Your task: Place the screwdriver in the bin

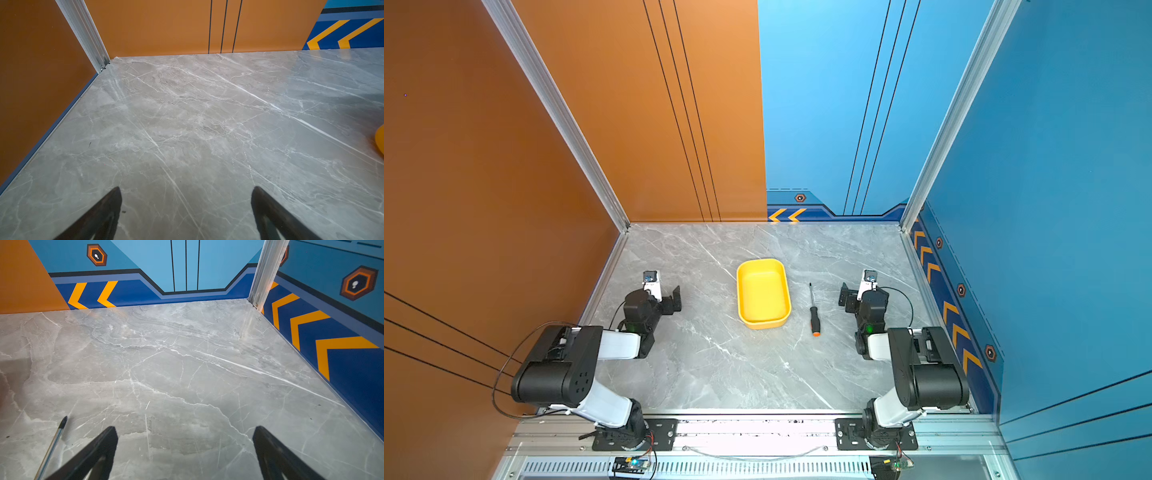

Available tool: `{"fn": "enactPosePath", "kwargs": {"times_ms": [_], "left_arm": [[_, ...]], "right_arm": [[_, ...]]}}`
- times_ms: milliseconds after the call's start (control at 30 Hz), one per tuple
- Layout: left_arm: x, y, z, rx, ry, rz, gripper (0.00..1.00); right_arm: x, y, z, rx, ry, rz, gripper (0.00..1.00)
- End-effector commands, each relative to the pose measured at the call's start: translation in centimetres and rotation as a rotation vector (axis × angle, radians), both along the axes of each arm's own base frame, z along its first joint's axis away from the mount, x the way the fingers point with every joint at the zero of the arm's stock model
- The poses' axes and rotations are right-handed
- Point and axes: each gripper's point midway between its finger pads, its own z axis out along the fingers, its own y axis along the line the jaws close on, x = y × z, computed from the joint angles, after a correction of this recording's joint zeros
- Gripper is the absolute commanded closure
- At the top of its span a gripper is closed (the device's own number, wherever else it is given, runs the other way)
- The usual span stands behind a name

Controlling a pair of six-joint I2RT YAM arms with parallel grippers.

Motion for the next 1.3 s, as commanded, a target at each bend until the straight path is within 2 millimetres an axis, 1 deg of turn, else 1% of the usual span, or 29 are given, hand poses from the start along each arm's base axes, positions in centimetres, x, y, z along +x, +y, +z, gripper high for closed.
{"fn": "enactPosePath", "kwargs": {"times_ms": [0, 533, 600, 667, 733, 833, 933, 1000, 1100, 1167, 1267], "left_arm": [[0.2, -0.1, 0.2, -0.008, -0.006, -0.006, 0.02], [0.2, -0.1, 0.1, -0.006, -0.004, -0.006, 0.02], [0.2, -0.1, 0.4, -0.006, -0.010, -0.005, 0.02], [-0.2, -0.3, 1.1, 0.004, -0.031, -0.006, 0.02], [-0.8, -0.1, 2.4, 0.024, -0.063, 0.016, 0.02], [-1.6, -0.2, 4.1, 0.036, -0.098, 0.020, 0.02], [-2.5, -1.0, 5.9, 0.051, -0.133, -0.008, 0.02], [-3.1, -1.7, 7.0, 0.020, -0.160, -0.035, 0.02], [-3.6, -3.6, 8.2, -0.072, -0.163, -0.127, 0.02], [-3.6, -4.8, 8.3, -0.157, -0.110, -0.170, 0.02], [-4.0, -7.2, 8.1, -0.277, -0.022, -0.270, 0.02]], "right_arm": [[0.3, 0.2, 0.0, 0.007, 0.004, 0.007, 0.00], [0.3, 0.2, 0.0, 0.007, 0.007, 0.009, 0.00], [0.2, 0.1, 0.1, 0.004, 0.000, 0.000, 0.00], [0.0, -0.1, 0.2, -0.006, -0.009, -0.025, 0.00], [-0.3, -0.5, 0.6, -0.010, -0.022, -0.051, 0.00], [-0.7, -0.5, 1.9, -0.022, -0.039, -0.061, 0.00], [-1.2, 0.0, 3.2, -0.023, -0.009, -0.052, 0.00], [-1.5, 0.6, 4.2, 0.021, 0.030, -0.035, 0.00], [-2.1, 2.7, 5.0, 0.126, 0.139, 0.051, 0.01], [-2.7, 4.6, 4.9, 0.203, 0.223, 0.125, 0.03], [-3.9, 7.5, 3.9, 0.295, 0.342, 0.229, 0.04]]}}
